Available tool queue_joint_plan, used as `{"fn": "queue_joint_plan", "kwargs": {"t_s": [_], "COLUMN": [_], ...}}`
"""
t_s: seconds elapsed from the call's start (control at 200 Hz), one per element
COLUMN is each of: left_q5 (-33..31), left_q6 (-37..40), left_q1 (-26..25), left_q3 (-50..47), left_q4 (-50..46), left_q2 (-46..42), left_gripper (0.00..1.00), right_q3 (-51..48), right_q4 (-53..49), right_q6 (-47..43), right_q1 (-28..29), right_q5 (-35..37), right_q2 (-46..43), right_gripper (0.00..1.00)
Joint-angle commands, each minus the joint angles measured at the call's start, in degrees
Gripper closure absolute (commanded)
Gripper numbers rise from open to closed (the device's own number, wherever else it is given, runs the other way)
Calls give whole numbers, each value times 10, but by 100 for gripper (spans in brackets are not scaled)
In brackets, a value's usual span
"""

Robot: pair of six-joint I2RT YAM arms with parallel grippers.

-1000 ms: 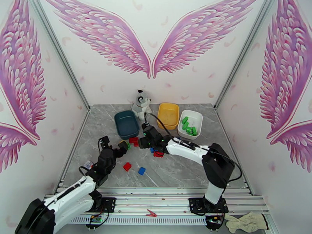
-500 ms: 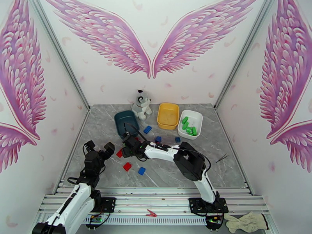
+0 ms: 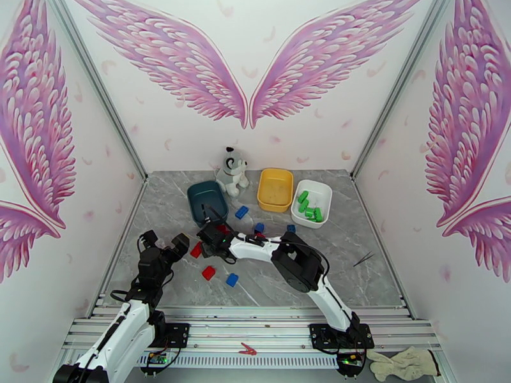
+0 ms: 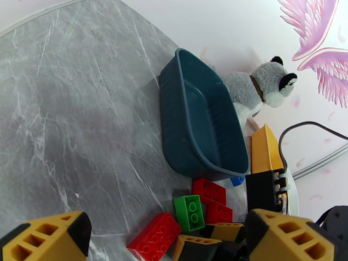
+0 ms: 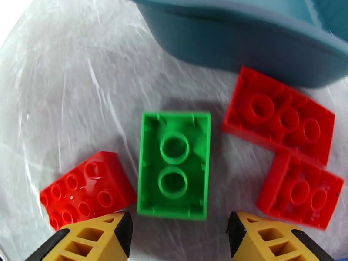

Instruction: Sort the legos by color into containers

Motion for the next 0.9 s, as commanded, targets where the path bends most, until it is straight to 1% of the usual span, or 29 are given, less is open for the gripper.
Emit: {"fn": "queue_joint_plan", "kwargs": {"t_s": [0.0, 0.17, 0.245, 0.315, 0.405, 0.49, 0.6, 0.71, 0.775, 0.895], "left_q5": [6, 6, 7, 8, 12, 12, -7, -42, -57, -59], "left_q6": [0, 2, 2, 3, 4, 7, 14, 23, 26, 18], "left_q1": [4, 4, 4, 4, 1, -10, -47, -106, -139, -177], "left_q3": [-2, -2, -1, 0, 2, 9, 24, 48, 65, 90], "left_q4": [5, 5, 5, 4, 7, 9, 20, 37, 53, 99], "left_q2": [0, 0, 0, 0, 1, 10, 38, 84, 118, 175], "left_gripper": [1, 1, 1, 1, 1, 1, 1, 1, 1, 1], "right_q3": [32, 71, 84, 84, 64, 25, -35, -95, -127, -171], "right_q4": [-14, -33, -43, -42, -27, 3, 39, 66, 72, 58], "right_q6": [-1, 4, 5, 5, 6, 6, 9, 6, 3, -6], "right_q1": [3, 2, 2, 2, 2, 2, 3, 2, 1, -12], "right_q5": [25, 44, 47, 44, 36, 24, 9, 9, 20, 51], "right_q2": [37, 64, 71, 70, 56, 27, -24, -83, -120, -175], "right_gripper": [37, 42, 45, 51, 62, 68, 71, 71, 71, 71]}}
